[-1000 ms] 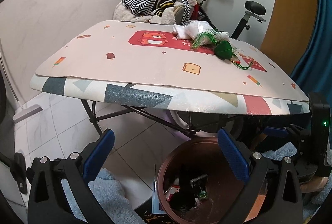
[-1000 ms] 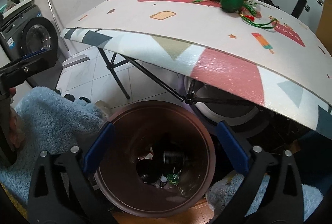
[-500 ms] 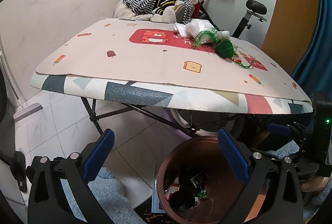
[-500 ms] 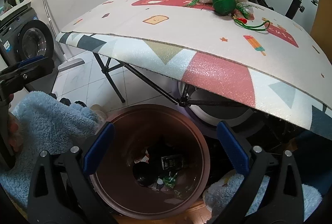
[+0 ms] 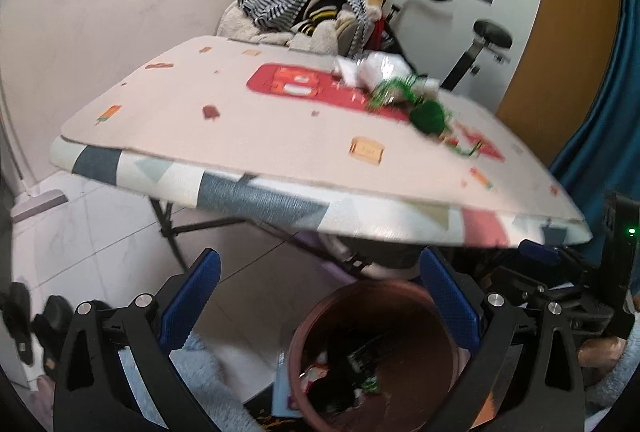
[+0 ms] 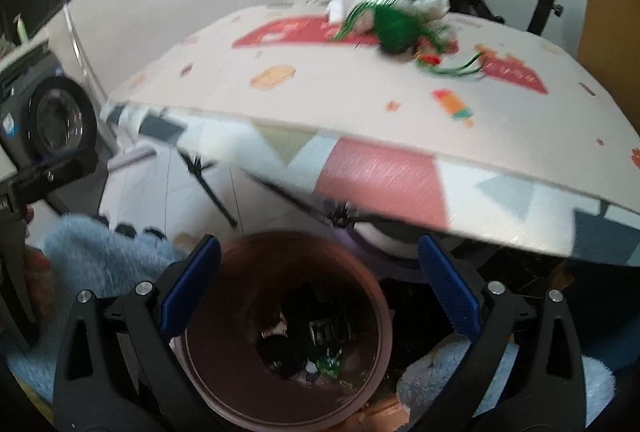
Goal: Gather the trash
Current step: 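Grasp the green fluffy ornament with the right gripper while the left gripper grasps the white plastic bag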
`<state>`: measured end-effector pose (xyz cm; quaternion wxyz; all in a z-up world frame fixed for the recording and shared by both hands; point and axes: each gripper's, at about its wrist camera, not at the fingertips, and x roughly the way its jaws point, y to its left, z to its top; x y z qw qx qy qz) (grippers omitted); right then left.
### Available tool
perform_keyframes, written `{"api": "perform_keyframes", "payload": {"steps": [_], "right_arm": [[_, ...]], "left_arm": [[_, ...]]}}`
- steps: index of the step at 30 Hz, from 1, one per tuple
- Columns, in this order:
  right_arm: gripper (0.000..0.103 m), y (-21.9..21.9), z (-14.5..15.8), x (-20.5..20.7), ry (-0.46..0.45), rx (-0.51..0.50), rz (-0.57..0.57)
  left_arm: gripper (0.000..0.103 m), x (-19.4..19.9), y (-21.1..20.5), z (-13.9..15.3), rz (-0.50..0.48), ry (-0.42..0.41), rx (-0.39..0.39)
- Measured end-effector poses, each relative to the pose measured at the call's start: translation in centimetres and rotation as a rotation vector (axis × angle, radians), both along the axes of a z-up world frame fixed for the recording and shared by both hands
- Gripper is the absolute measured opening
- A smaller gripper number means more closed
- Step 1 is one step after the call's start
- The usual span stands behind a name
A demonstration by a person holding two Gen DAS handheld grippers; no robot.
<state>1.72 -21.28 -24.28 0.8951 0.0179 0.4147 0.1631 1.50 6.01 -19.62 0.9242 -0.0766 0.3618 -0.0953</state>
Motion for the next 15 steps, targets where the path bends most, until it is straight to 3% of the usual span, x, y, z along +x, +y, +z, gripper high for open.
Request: {"api": "perform_keyframes", "payload": {"steps": [5,13,15], "right_arm": [[0.097,-2.1,2.8,3.0,-0.025,0.053,-0.048],[0.097,-2.6,5.9,14.2,-0.055,0.029,-0.079],[0.086,-2.3,5.7,17.1,-0.046,0.031,-0.064]], "left_arm": [[0.097,2.3,0.8,1.7,0.017,-0.03,-0.029],[0.097,7.4,2.5,3.3,0.047,-0.044,-0.099],[0.097,8.3,2.9,3.3,0.057,-0.033,-0.109]]}}
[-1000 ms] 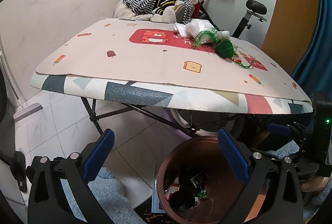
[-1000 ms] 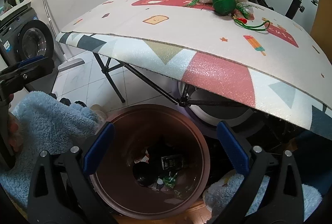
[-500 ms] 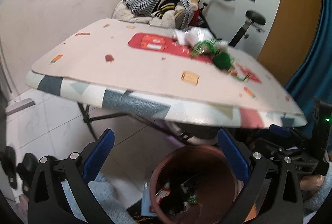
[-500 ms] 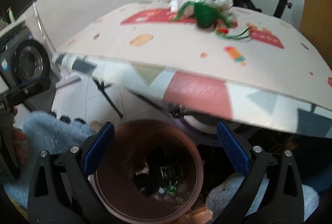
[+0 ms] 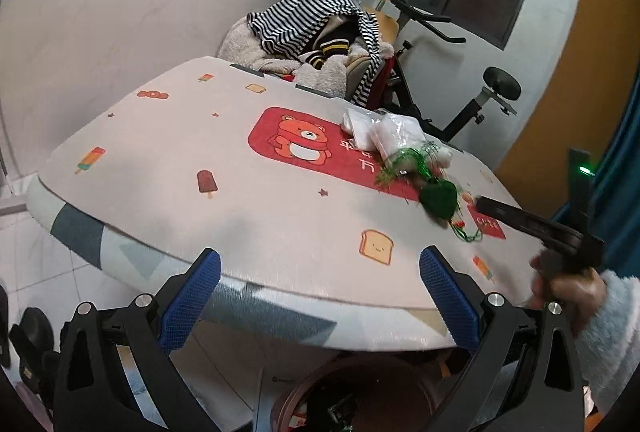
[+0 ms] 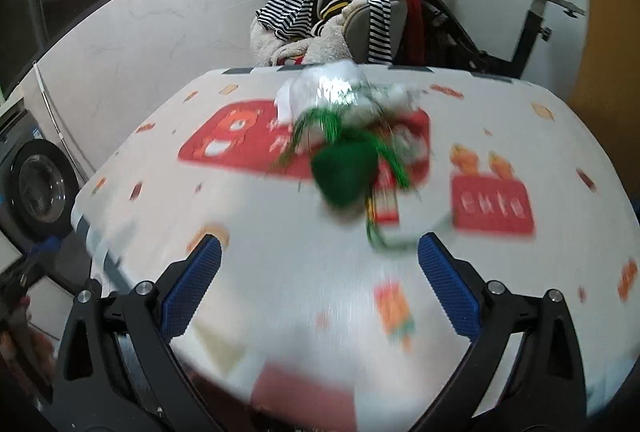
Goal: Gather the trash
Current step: 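Grasp the green fluffy ornament with the right gripper while the left gripper grasps the white plastic bag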
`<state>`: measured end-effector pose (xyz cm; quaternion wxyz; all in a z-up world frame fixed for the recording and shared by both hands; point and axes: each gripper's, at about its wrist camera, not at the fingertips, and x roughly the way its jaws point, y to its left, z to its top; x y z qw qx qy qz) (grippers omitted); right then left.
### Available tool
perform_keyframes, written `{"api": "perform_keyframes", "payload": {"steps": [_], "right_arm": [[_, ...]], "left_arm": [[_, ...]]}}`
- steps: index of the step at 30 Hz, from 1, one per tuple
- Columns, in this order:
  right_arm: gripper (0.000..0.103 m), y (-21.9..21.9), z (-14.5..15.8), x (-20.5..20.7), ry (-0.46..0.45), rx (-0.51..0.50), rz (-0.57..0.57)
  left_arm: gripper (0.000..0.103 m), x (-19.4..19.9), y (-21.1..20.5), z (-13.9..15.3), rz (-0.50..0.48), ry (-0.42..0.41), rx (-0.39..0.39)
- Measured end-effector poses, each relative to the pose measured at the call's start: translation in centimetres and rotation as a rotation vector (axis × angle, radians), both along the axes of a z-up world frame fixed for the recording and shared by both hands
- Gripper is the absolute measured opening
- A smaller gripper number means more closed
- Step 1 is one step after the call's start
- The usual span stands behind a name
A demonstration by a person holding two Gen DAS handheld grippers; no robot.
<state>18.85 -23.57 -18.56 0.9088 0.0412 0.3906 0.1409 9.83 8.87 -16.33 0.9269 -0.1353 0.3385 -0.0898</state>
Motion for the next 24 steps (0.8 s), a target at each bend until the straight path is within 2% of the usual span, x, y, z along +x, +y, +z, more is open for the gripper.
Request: {"api": "perform_keyframes", "payload": {"steps": [1,5,7,9,10,12,17,20,22,24], "right_arm": [[0.079,0.2,-0.4,1.5,0.019,-0.009,0.002],[0.073,0.4,-2.8,7.3,0.118,0.025,-0.047],[0.071,0.8,-3.8,8.4,0.143,0.012,-0.063],[0.059,1.4,-5.1,9.4,0.194,-0.036,-0.07],[0.049,1.3,-5.4,9.5,0.212,-0.029,-0.067],[0.047,0.7,-5.0,9.2,0.214,0.045,-0.052],[0.045,-0.5,-0.3,5.2,0.056,0.116,-0.01],[0.045,-2.6,4.0,2.1,-0.078,0.155,-0.043],[0.045,-4.8,6.7,-0.2,-0.162,0.197,-0.082],[0.045,-6.1,7.9,-1.4,-0.201,0.2,-0.101]], "left_arm": [[0.097,0.3,0.1,-0.1,0.01,0.005,0.004],[0.097,1.2,0.5,-0.5,0.042,0.01,0.05],[0.097,1.5,0.7,-0.8,0.041,0.022,0.039],[0.097,1.7,0.9,-0.9,0.045,0.028,0.022],[0.097,1.8,0.9,-0.9,0.051,0.028,0.013],[0.097,1.9,1.1,-0.9,0.067,0.035,-0.007],[0.097,2.2,0.4,-1.0,0.068,0.057,-0.015],[0.096,2.9,-0.8,-0.6,0.045,0.063,0.005],[0.086,3.7,-1.6,-0.1,0.03,0.064,0.018],[0.086,5.1,-2.7,0.5,0.007,0.068,0.004]]}}
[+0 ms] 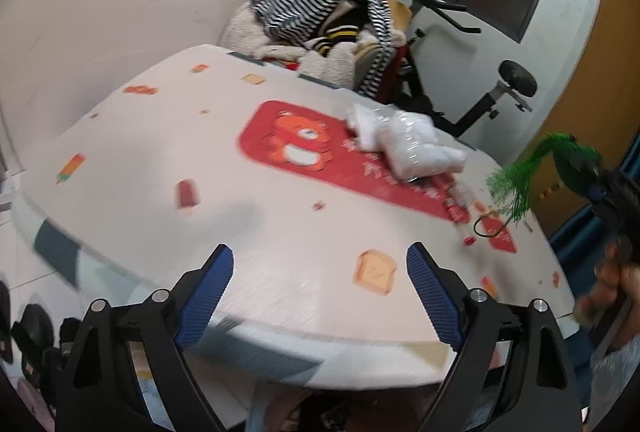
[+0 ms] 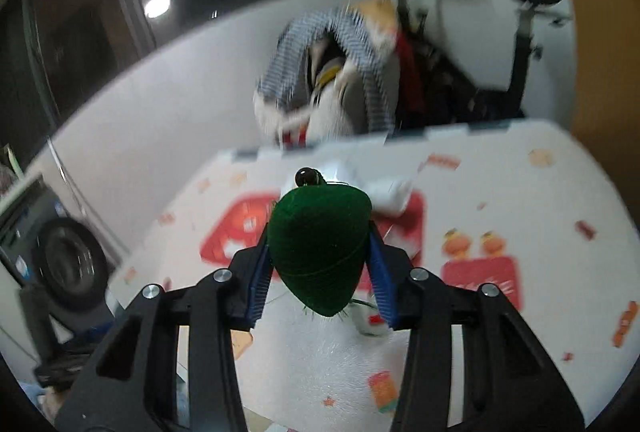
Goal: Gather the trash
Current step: 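Grasp the green fluffy ornament with the right gripper while the left gripper grasps the white plastic bag, then carry the green ornament and white plastic bag over the brown bin and release both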
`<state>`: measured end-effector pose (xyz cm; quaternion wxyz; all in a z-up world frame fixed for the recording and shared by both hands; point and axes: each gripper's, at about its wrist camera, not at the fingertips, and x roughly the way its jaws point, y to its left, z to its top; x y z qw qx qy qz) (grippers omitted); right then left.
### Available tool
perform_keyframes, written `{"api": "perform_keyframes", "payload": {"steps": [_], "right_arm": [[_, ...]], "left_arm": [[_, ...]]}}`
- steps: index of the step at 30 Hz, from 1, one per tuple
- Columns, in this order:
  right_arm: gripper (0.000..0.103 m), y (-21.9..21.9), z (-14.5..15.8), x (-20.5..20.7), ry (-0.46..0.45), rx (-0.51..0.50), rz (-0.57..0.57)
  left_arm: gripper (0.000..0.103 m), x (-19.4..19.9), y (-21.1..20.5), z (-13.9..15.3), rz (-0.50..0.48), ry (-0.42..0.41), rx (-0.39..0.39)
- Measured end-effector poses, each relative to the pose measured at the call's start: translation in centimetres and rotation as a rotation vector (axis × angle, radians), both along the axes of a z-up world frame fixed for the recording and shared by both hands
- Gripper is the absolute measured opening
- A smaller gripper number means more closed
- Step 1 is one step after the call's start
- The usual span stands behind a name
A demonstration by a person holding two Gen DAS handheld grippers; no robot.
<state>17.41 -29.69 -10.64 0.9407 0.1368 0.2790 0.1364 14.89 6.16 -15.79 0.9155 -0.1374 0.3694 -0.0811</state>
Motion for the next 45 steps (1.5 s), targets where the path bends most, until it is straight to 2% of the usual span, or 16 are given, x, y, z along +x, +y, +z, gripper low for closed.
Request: {"api": "perform_keyframes", "payload": {"steps": [4,8,11,13,15,16,18,21,24,25,26,28,31,38,41,45], "right_arm": [[0.045,-1.5,0.3,-2.3,-0.032,-0.096,-0.055],[0.045,-3.1,-1.5,-3.5,0.004,-0.123,-0.082],[0.045,-4.0,-3.3,-3.8,0.051,-0.111,-0.108],[0.045,-4.6,-4.6,-4.0,0.1,-0.099,-0.131],[0.045,-5.1,-5.5,-4.3,0.123,-0.085,-0.139],[0.045,-5.3,-5.8,-4.4,0.129,-0.079,-0.141],[0.045,-5.8,-6.3,-4.7,0.141,-0.069,-0.148],[0.045,-6.6,-6.6,-5.2,0.156,-0.053,-0.158],[0.045,-7.1,-6.9,-5.6,0.162,-0.059,-0.165],[0.045,-7.2,-6.9,-5.6,0.165,-0.062,-0.167],[0.045,-7.3,-7.0,-5.7,0.167,-0.062,-0.169],[0.045,-7.6,-7.2,-5.9,0.173,-0.05,-0.17],[0.045,-7.6,-7.4,-6.0,0.176,-0.026,-0.171],[0.045,-6.3,-6.3,-6.5,0.151,0.003,-0.144],[0.045,-5.3,-5.1,-7.0,0.13,0.008,-0.12],[0.045,-3.8,-3.3,-8.0,0.093,0.01,-0.088]], "left_arm": [[0.083,3.9,-2.8,0.3,-0.045,0.031,-0.1],[0.075,9.0,-6.6,0.0,-0.085,0.036,-0.123],[0.075,12.5,-9.8,-0.5,-0.098,0.072,-0.055],[0.075,15.0,-12.5,-0.5,-0.148,0.081,-0.012],[0.077,17.4,-14.4,-0.8,-0.139,0.083,0.02],[0.087,18.4,-15.0,-1.0,-0.122,0.08,0.037],[0.095,20.2,-16.3,-1.5,-0.068,0.06,0.096],[0.095,22.9,-18.4,-2.7,-0.06,0.069,0.173],[0.095,24.7,-19.2,-4.2,-0.044,0.121,0.185],[0.077,25.0,-19.1,-4.6,-0.059,0.133,0.163],[0.069,25.1,-19.2,-4.7,-0.094,0.135,0.142],[0.051,24.5,-19.8,-4.3,-0.152,0.101,0.203],[0.04,23.6,-18.7,-3.7,-0.198,0.099,0.192],[0.039,19.4,-13.7,1.1,-0.204,0.014,0.123],[0.039,16.2,-11.5,3.7,-0.237,-0.022,0.122],[0.039,11.1,-9.3,5.1,-0.269,-0.028,0.1]]}}
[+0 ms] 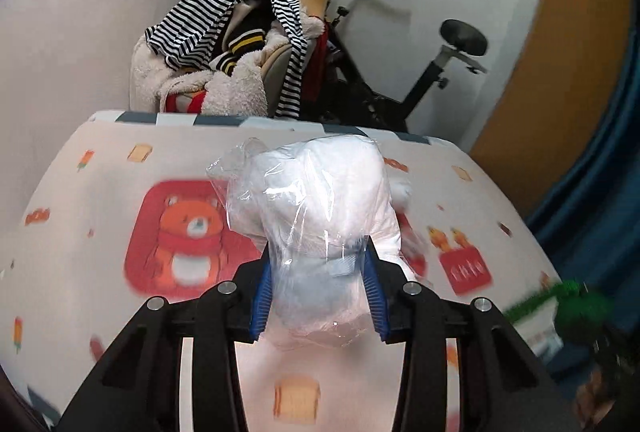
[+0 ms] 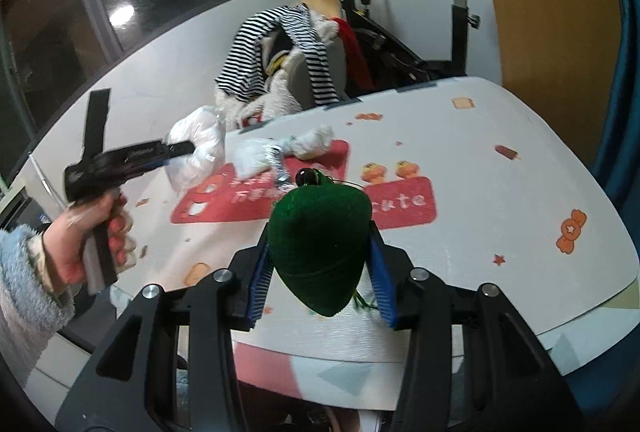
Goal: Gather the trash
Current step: 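Carry the green ornament and white plastic bag over the brown bin and release both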
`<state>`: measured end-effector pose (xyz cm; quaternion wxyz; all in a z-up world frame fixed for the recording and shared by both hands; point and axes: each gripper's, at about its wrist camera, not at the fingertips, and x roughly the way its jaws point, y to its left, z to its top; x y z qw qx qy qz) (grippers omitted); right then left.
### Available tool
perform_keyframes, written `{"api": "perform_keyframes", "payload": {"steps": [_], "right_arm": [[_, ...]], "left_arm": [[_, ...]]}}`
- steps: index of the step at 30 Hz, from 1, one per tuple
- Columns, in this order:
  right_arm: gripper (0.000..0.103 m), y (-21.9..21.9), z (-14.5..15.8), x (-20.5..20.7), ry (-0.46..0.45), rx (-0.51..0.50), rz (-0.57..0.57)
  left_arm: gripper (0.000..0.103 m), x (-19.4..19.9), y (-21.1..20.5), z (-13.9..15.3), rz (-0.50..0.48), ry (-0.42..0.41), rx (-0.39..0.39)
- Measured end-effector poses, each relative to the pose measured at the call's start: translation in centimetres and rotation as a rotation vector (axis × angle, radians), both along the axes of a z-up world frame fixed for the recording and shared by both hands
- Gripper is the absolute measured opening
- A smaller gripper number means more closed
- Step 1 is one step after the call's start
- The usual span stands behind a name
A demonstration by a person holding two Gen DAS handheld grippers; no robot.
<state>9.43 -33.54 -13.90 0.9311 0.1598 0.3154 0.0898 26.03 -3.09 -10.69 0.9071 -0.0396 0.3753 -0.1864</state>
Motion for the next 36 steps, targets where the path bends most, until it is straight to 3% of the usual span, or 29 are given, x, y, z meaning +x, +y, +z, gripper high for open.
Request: {"api": "perform_keyframes", "payload": {"steps": [9,16,22,30,36], "right_arm": [[0.045,4.0,3.0,-3.1,-0.045,-0.029,0.092],[0.045,6.5,3.9,-5.8,-0.057,-0.053,0.148],[0.045,8.1,3.7,-7.7,-0.05,-0.067,0.181],[0.045,8.7,3.3,-8.9,-0.033,-0.091,0.189],[0.045,8.7,2.8,-9.4,-0.019,-0.096,0.184]], "left_arm": [[0.04,-13.7,1.5,-2.7,-0.084,0.052,-0.02],[0.041,-21.1,1.8,-5.3,-0.177,0.102,0.008],[0.042,-23.9,1.5,-8.8,-0.234,0.18,0.054],[0.044,-24.1,0.7,-11.7,-0.267,0.245,0.099],[0.063,-24.3,0.2,-12.0,-0.263,0.23,0.058]]}}
